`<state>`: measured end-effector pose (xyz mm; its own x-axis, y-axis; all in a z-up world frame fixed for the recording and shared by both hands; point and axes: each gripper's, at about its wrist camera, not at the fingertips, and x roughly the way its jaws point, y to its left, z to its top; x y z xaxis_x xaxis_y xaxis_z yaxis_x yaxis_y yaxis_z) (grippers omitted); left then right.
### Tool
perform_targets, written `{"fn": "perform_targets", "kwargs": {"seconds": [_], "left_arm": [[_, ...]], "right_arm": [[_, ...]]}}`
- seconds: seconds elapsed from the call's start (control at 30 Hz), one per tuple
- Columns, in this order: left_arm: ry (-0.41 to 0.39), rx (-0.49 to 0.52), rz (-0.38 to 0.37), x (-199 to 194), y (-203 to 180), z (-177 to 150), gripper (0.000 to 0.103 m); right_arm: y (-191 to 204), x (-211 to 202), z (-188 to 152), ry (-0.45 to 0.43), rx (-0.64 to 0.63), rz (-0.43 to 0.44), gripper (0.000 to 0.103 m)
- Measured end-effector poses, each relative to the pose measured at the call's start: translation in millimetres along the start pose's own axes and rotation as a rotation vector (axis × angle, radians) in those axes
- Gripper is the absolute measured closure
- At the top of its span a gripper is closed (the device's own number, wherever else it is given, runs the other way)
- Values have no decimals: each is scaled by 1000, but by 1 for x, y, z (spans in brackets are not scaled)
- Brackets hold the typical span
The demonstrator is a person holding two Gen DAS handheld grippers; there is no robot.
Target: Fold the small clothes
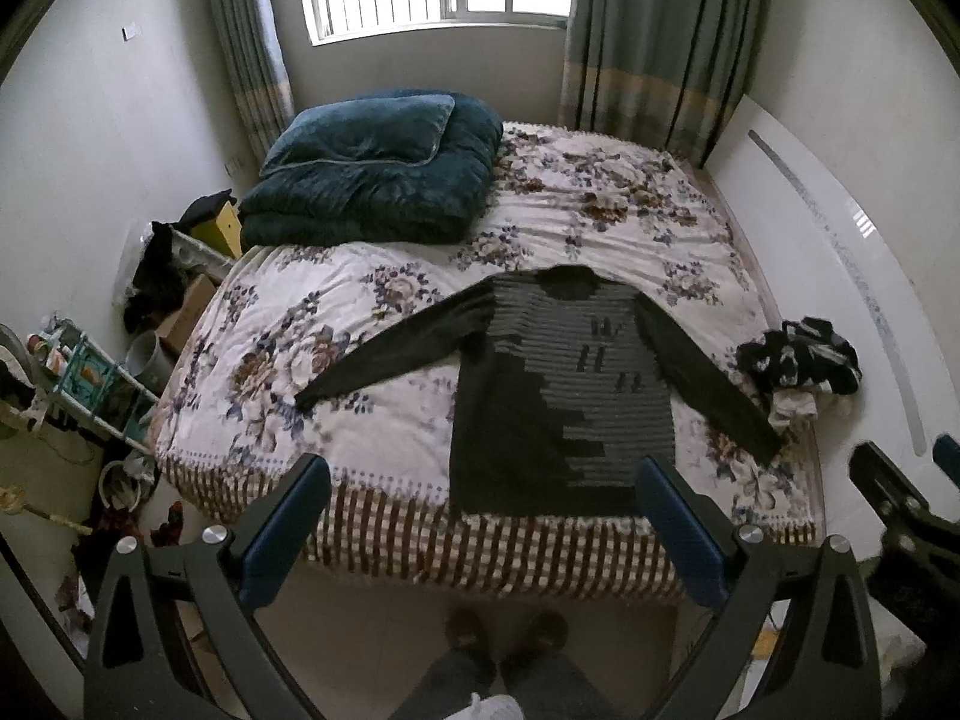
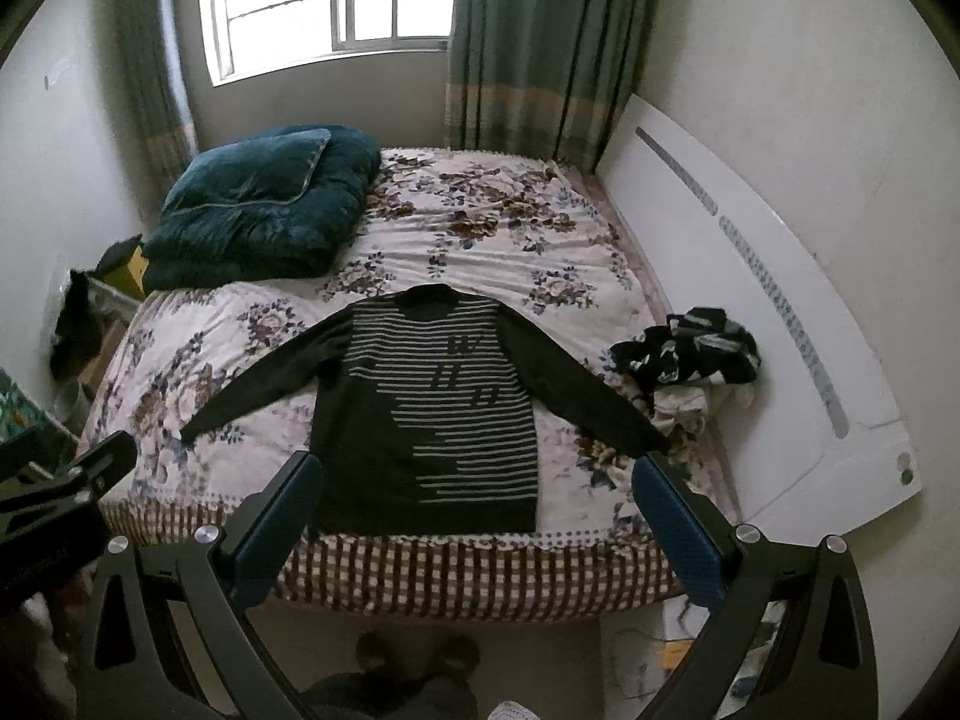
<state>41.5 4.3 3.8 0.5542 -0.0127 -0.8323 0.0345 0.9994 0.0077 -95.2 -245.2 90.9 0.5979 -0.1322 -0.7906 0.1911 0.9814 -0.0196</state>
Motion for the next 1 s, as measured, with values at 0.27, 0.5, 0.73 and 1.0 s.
{"fn": "perform_targets", "kwargs": {"seconds": [0.27,0.5,0.73,1.0], "left_arm": [[-15,66,32,114,-28,28,0],[68,117,64,233,-94,51,0],[226,123,103,379,-173,60,0],[377,215,105,536,-251,25,0]], "right_arm": [[-56,120,-6,17,132,-186,0],[-169,290,-13,173,341,-240,0],[-317,495,-62,371,654,-231,1],[-432,674,-164,525,1003,-261,1]]}}
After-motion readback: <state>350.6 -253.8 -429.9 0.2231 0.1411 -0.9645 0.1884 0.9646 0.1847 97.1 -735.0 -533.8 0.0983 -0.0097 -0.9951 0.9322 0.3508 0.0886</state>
